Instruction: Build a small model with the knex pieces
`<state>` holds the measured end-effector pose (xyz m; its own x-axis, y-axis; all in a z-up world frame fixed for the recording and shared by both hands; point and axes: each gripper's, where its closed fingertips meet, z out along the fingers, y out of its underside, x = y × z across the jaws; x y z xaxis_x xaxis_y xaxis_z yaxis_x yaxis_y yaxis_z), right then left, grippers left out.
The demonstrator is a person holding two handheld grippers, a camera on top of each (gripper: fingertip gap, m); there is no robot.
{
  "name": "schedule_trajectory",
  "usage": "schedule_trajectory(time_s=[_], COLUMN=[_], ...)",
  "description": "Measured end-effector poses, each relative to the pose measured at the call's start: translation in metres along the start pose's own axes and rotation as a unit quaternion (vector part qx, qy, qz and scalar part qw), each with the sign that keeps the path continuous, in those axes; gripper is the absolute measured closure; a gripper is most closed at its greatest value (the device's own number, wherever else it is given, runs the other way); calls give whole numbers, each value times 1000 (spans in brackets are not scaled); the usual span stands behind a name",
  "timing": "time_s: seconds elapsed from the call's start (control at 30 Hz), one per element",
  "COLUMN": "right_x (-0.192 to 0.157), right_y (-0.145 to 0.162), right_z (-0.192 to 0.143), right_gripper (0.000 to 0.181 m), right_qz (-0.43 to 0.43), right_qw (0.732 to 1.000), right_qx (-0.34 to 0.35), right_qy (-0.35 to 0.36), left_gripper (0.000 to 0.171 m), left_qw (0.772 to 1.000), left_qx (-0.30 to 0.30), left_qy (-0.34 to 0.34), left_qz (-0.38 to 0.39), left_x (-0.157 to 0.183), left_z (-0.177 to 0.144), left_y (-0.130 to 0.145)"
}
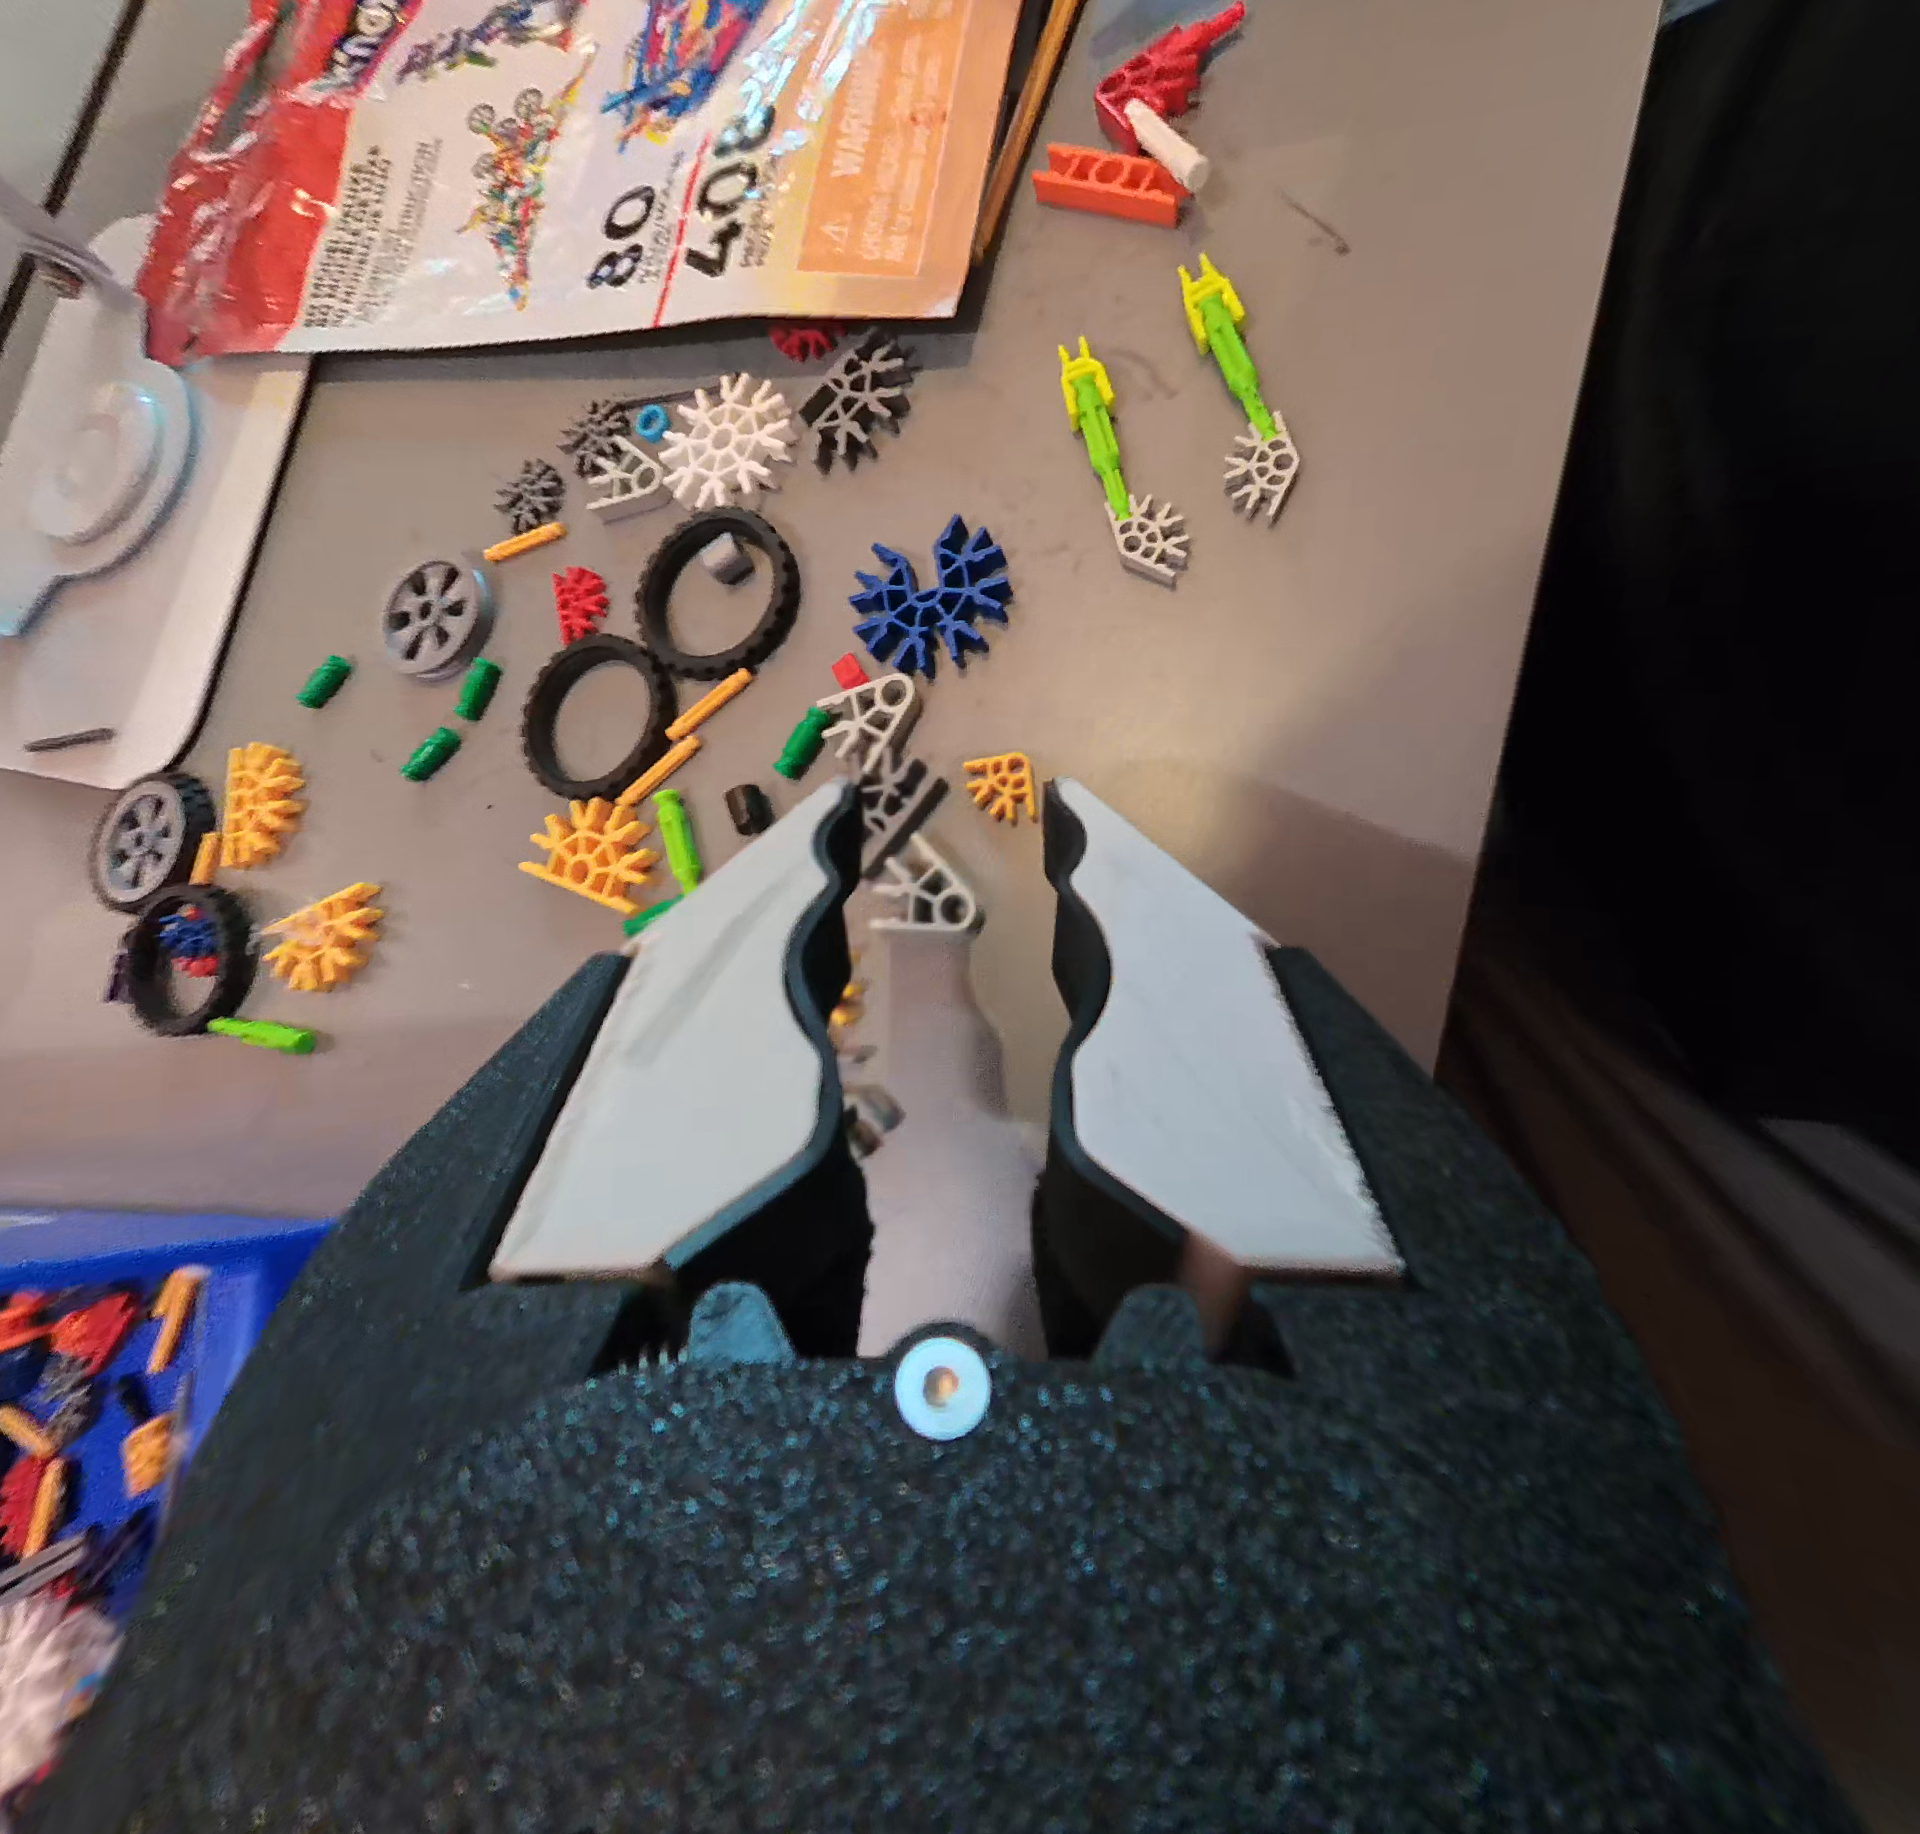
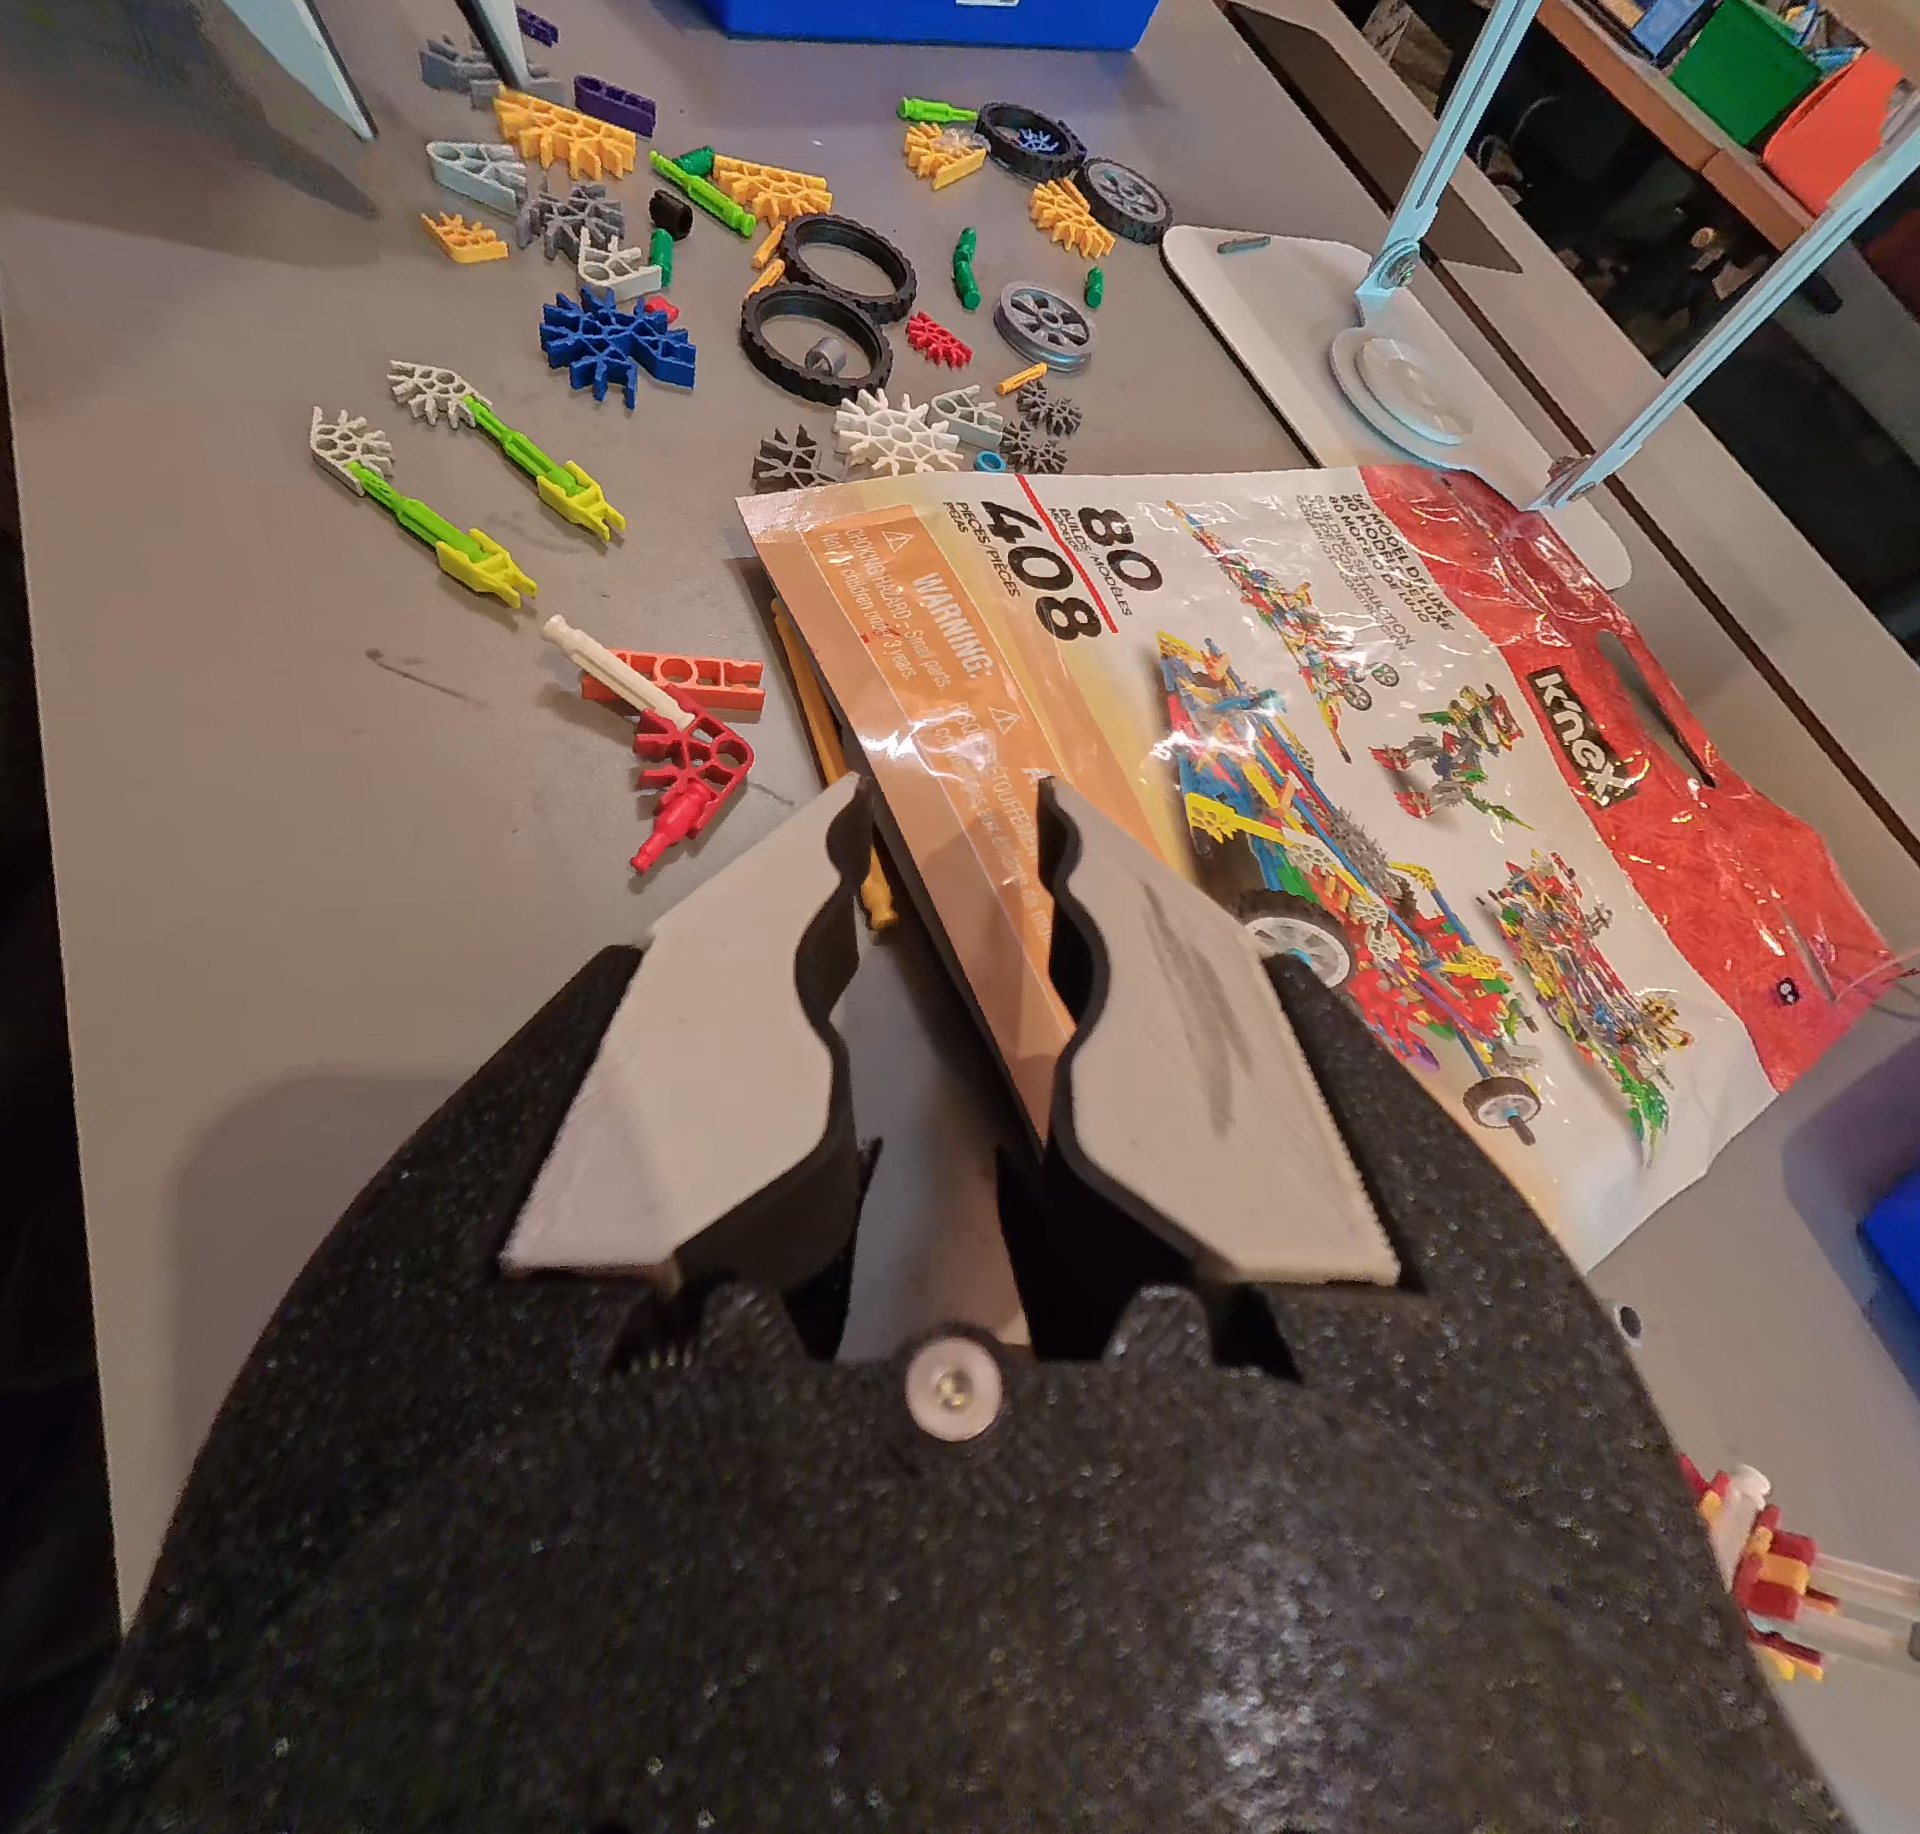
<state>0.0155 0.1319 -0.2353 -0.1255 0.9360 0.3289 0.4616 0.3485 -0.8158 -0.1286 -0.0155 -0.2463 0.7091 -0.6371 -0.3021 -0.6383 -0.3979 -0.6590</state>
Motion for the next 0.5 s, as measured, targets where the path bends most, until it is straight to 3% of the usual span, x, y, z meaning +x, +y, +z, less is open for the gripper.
schedule_trajectory(time_s=[0.13, 0.23, 0.33, 0.5], right_x=[0, -2, -2, -2], right_y=[1, 4, 4, 6], right_z=[0, 2, 2, 4], right_gripper=[151, 151, 151, 152], right_qz=[0, -3, -4, -3], right_qw=[1000, 1000, 1000, 1000], right_qx=[-3, -13, -15, -22], right_qy=[1, -4, -5, -3], left_gripper=[142, 145, 149, 156], left_qw=[999, 993, 982, 980], left_qx=[6, -11, -75, -156], left_qy=[-45, -114, -170, -123], left_qz=[14, 27, 33, 2], left_x=[-25, -70, -125, -181], left_z=[-42, -89, -125, -127], left_y=[-14, -18, 5, 63])
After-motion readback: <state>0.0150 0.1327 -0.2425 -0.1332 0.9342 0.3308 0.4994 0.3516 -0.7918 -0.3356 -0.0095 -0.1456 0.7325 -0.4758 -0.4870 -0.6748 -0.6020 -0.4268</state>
